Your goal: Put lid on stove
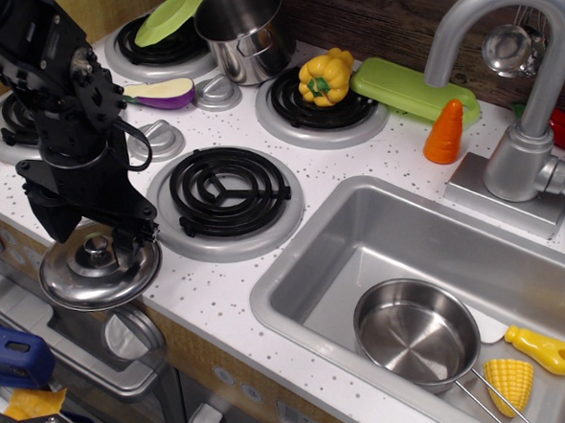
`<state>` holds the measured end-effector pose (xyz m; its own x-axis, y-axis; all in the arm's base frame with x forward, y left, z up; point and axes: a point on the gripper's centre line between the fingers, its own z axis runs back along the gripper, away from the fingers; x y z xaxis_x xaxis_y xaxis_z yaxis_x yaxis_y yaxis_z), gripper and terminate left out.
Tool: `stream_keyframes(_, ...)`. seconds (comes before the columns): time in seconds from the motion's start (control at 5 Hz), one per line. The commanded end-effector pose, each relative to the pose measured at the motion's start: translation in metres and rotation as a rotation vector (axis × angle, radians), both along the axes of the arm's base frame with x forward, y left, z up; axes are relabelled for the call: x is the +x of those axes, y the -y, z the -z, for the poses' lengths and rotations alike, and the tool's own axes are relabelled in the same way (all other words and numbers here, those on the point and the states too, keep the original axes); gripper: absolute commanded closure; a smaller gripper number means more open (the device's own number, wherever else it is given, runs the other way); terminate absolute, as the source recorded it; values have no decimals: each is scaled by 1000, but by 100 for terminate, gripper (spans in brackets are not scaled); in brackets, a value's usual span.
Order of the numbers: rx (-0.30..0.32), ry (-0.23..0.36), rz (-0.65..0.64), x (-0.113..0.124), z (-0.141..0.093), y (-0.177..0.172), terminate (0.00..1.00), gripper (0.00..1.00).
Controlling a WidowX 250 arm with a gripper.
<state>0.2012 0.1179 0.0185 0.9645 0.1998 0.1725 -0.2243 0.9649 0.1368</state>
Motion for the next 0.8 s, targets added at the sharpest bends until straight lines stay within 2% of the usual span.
stream_keyframes(0.0, -7, 25, -5, 4, -3, -12, 0, 0)
stream_keyframes(0.2, -36, 37, -16, 3, 4, -15, 0, 0)
stream_keyframes(0.4, -42, 41, -28, 2, 6, -15, 0, 100)
stream_keyframes(0.6, -33, 40, -35, 2, 5, -12, 0, 100)
